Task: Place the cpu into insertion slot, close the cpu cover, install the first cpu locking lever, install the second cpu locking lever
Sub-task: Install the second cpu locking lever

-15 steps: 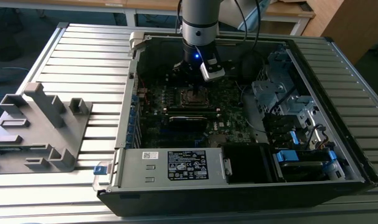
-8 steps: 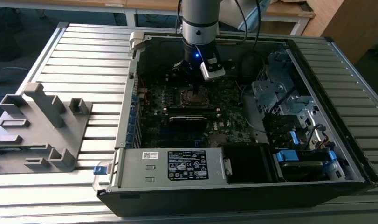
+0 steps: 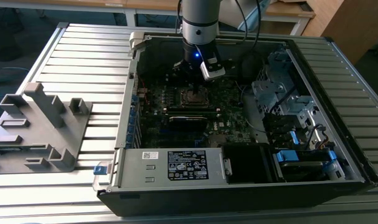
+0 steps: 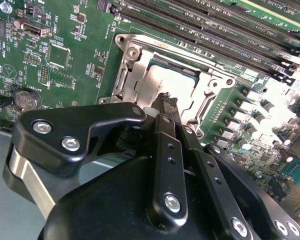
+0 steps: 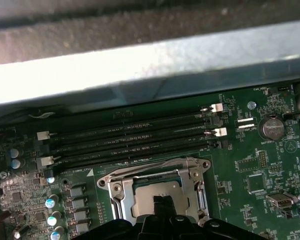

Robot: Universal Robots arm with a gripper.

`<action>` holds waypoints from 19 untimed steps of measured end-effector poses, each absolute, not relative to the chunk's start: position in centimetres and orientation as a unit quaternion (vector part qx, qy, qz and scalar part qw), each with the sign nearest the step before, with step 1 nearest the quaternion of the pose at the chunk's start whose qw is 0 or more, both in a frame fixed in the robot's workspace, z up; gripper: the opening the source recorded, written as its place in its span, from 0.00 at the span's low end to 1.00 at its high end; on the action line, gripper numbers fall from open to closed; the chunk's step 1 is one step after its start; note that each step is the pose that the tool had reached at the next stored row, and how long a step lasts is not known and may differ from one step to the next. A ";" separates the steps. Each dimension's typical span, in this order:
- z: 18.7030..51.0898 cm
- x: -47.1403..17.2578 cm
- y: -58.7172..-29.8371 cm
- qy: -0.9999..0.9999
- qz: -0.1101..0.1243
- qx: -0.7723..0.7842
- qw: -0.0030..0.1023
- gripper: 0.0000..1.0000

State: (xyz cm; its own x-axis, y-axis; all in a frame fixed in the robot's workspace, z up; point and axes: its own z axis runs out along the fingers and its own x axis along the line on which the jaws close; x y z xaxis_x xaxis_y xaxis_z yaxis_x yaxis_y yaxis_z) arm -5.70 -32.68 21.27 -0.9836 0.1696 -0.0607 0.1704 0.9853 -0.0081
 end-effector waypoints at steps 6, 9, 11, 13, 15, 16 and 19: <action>22.1 -5.7 -32.7 0.996 -0.007 0.085 0.030 0.10; 22.2 -5.7 -32.7 0.996 -0.006 0.085 0.030 0.10; 22.2 -5.7 -32.7 0.996 -0.006 0.085 0.030 0.10; 22.2 -5.7 -32.7 0.996 -0.006 0.085 0.030 0.10; 22.2 -5.7 -32.7 0.996 -0.007 0.085 0.021 0.10; 22.2 -5.6 -32.7 0.996 -0.008 0.085 0.015 0.10; 22.2 -5.6 -32.7 0.996 -0.008 0.085 0.014 0.10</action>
State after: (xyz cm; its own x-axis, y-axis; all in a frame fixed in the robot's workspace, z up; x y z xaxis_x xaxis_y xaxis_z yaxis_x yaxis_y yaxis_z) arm -5.65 -32.68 22.17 -0.9851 0.1696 -0.0294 0.1700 0.9853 -0.0136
